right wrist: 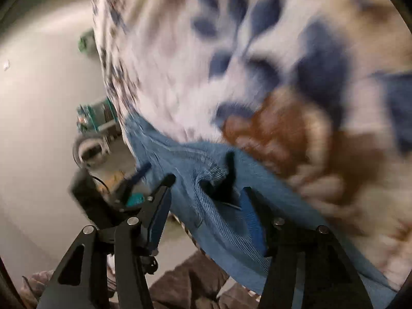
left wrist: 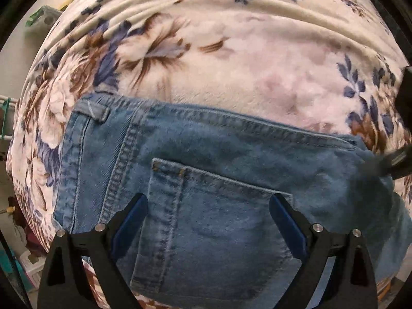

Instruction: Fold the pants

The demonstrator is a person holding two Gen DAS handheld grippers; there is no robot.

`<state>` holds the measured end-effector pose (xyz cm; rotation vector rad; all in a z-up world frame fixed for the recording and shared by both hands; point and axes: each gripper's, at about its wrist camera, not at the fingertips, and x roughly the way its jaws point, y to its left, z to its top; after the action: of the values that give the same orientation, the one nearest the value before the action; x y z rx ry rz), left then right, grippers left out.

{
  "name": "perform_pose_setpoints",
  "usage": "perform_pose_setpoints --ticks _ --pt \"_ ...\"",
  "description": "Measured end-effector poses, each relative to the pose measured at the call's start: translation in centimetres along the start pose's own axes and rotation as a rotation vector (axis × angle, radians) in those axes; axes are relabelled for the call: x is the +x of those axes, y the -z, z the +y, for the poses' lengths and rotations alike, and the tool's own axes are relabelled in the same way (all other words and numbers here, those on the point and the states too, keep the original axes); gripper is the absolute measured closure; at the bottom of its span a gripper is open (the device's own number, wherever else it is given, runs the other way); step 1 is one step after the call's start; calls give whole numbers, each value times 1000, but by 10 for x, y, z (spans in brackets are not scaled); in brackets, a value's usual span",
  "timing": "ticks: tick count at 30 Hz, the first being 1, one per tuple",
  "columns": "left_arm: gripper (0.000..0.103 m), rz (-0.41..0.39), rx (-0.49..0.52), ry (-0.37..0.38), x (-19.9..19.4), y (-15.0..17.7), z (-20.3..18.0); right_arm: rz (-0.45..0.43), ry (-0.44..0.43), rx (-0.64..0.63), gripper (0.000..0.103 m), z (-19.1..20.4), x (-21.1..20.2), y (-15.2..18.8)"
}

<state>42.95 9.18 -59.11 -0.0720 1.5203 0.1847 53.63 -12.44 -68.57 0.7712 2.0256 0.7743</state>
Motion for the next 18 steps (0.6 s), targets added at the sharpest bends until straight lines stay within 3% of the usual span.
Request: perform_pose_setpoints --ticks 1,3,7,9,11,12,13,15,18 --pt "6 1 10 -2 1 0 -2 13 12 5 95 1 9 -2" --pt "6 9 23 -11 4 2 -4 -31 13 29 95 5 9 -4" --pt "6 29 -8 5 10 8 0 -186 -207 72 97 -10 -27 19" --pt "6 31 -25 19 9 15 3 -185 -265 99 97 -19 -28 24" --pt "6 18 -25 24 2 18 5 -143 -234 115 95 -21 -15 16" --pt "6 0 -15 22 -3 17 6 -109 -241 116 85 -22 -11 11" --pt "6 -21 -1 18 -8 15 4 -78 -252 111 67 -19 -3 3" --pt "6 -61 36 1 -17 7 1 -59 -255 85 48 -10 13 -14" --pt "6 -31 -6 62 -17 -11 7 -59 -186 68 44 5 36 -30"
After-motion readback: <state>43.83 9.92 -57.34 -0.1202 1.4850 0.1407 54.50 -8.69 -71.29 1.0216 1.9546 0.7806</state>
